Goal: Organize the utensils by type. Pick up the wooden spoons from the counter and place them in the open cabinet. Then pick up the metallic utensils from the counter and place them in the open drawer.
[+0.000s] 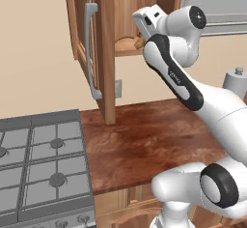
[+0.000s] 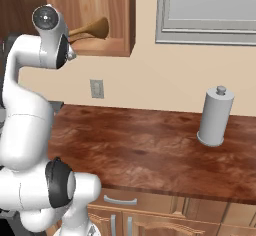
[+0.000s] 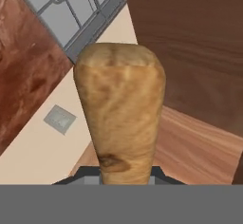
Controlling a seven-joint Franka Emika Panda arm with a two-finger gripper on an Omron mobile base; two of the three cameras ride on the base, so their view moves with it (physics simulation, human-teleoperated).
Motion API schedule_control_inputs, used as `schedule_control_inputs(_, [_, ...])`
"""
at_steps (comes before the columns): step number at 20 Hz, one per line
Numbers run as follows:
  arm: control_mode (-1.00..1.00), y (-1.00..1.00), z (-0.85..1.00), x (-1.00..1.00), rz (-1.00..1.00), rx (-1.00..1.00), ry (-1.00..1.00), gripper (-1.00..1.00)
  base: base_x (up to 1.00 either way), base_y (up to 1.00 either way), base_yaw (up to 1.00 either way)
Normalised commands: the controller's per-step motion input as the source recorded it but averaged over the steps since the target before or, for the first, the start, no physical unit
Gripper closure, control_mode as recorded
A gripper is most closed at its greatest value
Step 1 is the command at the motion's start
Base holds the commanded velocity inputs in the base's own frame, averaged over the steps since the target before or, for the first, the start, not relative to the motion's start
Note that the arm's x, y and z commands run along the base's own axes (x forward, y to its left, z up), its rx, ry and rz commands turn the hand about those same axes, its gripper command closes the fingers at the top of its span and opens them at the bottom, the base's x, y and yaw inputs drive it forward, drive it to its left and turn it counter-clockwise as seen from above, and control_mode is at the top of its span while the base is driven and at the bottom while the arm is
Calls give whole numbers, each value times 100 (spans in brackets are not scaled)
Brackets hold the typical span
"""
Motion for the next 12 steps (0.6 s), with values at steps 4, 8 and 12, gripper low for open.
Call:
schedule_control_inputs(4, [-100,0,0,76,0,3,1,100,0,0,0])
schedule_control_inputs(8, [-100,1,0,70,0,0,11,100,0,0,0])
schedule_control_inputs(12, [-100,0,-6,60,0,0,12,100,0,0,0])
